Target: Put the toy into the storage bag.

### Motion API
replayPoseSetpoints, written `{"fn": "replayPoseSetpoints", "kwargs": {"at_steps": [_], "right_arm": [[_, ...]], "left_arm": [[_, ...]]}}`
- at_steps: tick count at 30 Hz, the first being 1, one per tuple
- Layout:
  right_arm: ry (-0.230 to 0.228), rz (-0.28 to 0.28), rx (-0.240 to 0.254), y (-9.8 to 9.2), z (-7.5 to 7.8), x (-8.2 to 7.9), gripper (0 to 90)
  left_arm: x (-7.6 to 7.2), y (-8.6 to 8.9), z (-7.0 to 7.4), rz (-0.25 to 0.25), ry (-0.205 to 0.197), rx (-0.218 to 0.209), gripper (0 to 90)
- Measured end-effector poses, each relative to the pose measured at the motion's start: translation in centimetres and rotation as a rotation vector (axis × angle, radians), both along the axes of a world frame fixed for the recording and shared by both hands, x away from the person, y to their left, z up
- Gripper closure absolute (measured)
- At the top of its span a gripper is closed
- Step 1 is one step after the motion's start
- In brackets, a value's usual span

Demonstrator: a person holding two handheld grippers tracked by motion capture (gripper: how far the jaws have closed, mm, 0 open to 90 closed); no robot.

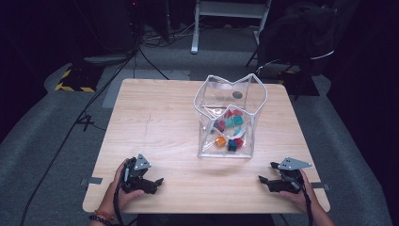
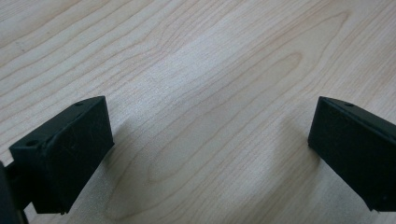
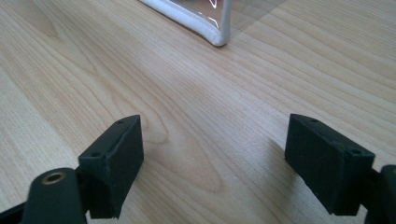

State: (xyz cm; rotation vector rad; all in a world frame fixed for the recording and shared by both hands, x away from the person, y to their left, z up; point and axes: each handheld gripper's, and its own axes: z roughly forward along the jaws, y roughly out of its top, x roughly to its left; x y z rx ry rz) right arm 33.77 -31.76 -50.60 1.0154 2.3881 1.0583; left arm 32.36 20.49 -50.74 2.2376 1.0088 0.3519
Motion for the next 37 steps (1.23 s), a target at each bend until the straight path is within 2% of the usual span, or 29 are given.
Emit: {"fn": "replayPoseSetpoints", "kwargs": {"at_steps": [37], "right_arm": [[0.001,-0.014,-0.006,0.04,0.0,-0.25,17.1]], "left_arm": [[0.11,-0.01,0.0,-0.001,0.003,-0.002,0.1]]}}
